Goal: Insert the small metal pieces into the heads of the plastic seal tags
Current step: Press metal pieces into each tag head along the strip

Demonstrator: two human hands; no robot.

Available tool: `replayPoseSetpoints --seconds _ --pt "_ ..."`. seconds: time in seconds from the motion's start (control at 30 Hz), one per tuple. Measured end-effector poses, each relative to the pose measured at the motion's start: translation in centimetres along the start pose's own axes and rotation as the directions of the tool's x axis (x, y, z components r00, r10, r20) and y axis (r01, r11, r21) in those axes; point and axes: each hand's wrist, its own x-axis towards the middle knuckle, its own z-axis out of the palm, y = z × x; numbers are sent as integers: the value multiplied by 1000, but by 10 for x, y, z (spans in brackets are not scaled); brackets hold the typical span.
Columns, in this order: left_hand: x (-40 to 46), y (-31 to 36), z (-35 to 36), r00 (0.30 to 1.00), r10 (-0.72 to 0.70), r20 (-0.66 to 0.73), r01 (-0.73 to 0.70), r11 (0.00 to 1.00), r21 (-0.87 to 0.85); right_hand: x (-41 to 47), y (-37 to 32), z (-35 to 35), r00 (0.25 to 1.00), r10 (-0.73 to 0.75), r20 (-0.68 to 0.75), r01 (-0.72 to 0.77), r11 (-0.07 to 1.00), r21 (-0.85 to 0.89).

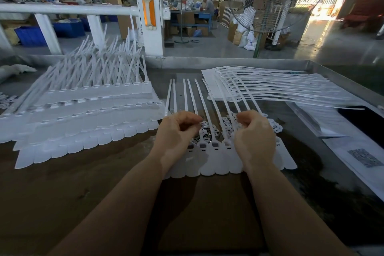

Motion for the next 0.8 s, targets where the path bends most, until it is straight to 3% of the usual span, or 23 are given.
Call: replayPoseSetpoints --seconds 0.23,0.37,0.47,0.8 --pt "0 0 -1 1000 22 -14 -21 997 68 0 2 -2 998 17 59 -11 994 -108" --pt "1 -2 -2 998 55 -38 -46 975 216 0 -1 -3 997 26 70 -17 993 -121" --pt "3 -2 -3 997 60 -38 -51 978 202 -1 -2 -2 997 28 69 -20 992 -123" --pt "3 -1 6 982 48 183 -105 945 311 -1 0 1 996 36 85 -27 995 -98"
